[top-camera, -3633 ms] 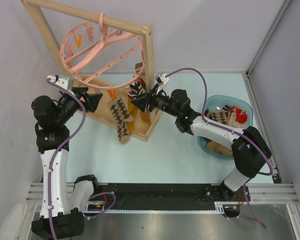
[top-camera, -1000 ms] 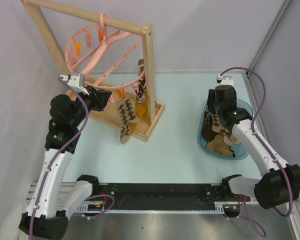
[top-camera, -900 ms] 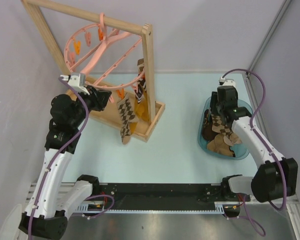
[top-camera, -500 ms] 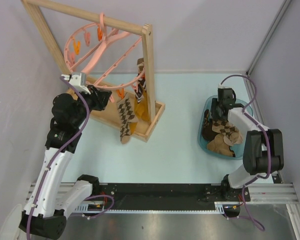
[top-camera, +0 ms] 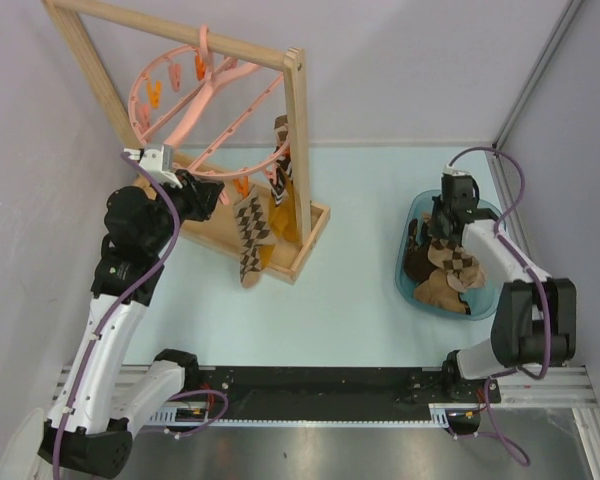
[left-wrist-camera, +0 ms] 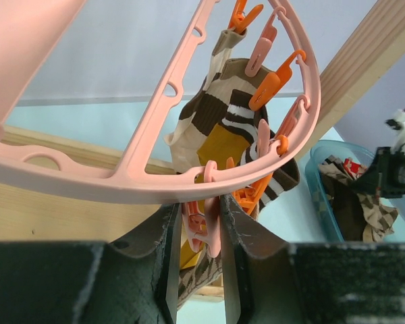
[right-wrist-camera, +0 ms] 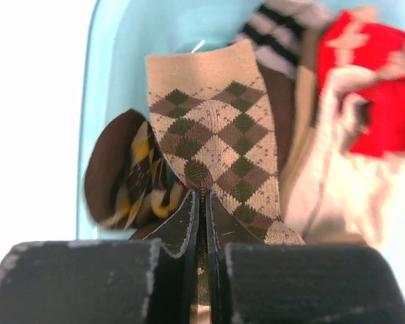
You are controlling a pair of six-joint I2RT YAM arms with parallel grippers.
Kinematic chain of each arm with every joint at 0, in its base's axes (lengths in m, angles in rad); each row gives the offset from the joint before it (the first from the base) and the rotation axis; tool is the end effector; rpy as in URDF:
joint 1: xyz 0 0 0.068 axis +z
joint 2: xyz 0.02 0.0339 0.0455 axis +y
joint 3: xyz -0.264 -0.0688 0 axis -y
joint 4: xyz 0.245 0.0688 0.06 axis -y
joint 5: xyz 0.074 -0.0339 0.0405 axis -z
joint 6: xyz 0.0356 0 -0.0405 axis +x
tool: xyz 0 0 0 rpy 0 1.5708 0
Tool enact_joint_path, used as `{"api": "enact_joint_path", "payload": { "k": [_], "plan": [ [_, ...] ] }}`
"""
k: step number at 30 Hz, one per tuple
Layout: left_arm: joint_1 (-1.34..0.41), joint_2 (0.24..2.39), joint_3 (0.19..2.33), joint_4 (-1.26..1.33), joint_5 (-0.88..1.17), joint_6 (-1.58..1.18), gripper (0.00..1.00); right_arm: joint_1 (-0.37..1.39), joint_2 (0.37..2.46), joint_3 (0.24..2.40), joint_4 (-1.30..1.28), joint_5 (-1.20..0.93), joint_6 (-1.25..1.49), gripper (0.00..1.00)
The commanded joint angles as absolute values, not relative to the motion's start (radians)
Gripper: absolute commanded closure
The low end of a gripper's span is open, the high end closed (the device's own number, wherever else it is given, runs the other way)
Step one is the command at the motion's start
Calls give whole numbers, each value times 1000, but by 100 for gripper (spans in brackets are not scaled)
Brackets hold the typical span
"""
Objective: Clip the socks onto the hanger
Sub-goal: Pick up the sock from the bin.
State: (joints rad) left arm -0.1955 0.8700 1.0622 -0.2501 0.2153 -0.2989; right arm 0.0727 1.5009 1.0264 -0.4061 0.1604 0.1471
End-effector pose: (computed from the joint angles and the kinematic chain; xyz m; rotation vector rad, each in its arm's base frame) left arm 0.1823 -0.0439 0.4147 0.0827 1.6541 -0.5531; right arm 0.3160 0.0173 0.2341 0.1610 2.4331 -0.0986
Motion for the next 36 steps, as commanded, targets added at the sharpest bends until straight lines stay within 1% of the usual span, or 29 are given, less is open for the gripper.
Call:
{"api": "enact_joint_path", "payload": {
  "k": [1, 4, 7, 10, 11, 13, 14, 17, 20, 21, 23, 31, 36],
  "plan": [
    [-210, 858, 1091, -236, 227, -313, 99, 77, 1323, 982, -520, 178, 227, 100],
    [-209, 856, 1088, -230, 238, -314, 100, 77, 1218, 922, -581, 144, 301, 100],
    [-213, 856, 1086, -224, 241, -314, 100, 67, 1116, 825, -620, 94, 351, 97],
    [-221, 854, 1086, -230, 241, -307, 100, 63, 1034, 743, -658, 37, 391, 87],
    [-224, 853, 1086, -232, 241, -305, 100, 63, 987, 717, -679, 25, 403, 79],
    [-224, 850, 1083, -233, 236, -305, 100, 63, 954, 698, -699, -27, 423, 69],
    [-224, 848, 1083, -232, 235, -305, 100, 63, 925, 695, -716, -40, 423, 62],
    [-225, 848, 1085, -233, 238, -305, 100, 61, 858, 696, -689, -60, 397, 55],
    [-226, 850, 1089, -239, 236, -305, 100, 55, 830, 719, -626, -2, 362, 56],
    [-225, 851, 1089, -239, 236, -305, 100, 46, 834, 729, -603, 53, 354, 56],
    [-227, 853, 1092, -242, 238, -305, 100, 34, 853, 729, -520, 81, 348, 57],
    [-226, 853, 1117, -279, 213, -291, 100, 11, 1095, 747, -270, 112, 301, 57],
    [-227, 856, 1115, -282, 213, -296, 100, 8, 1206, 749, -226, 85, 244, 58]
  ]
}}
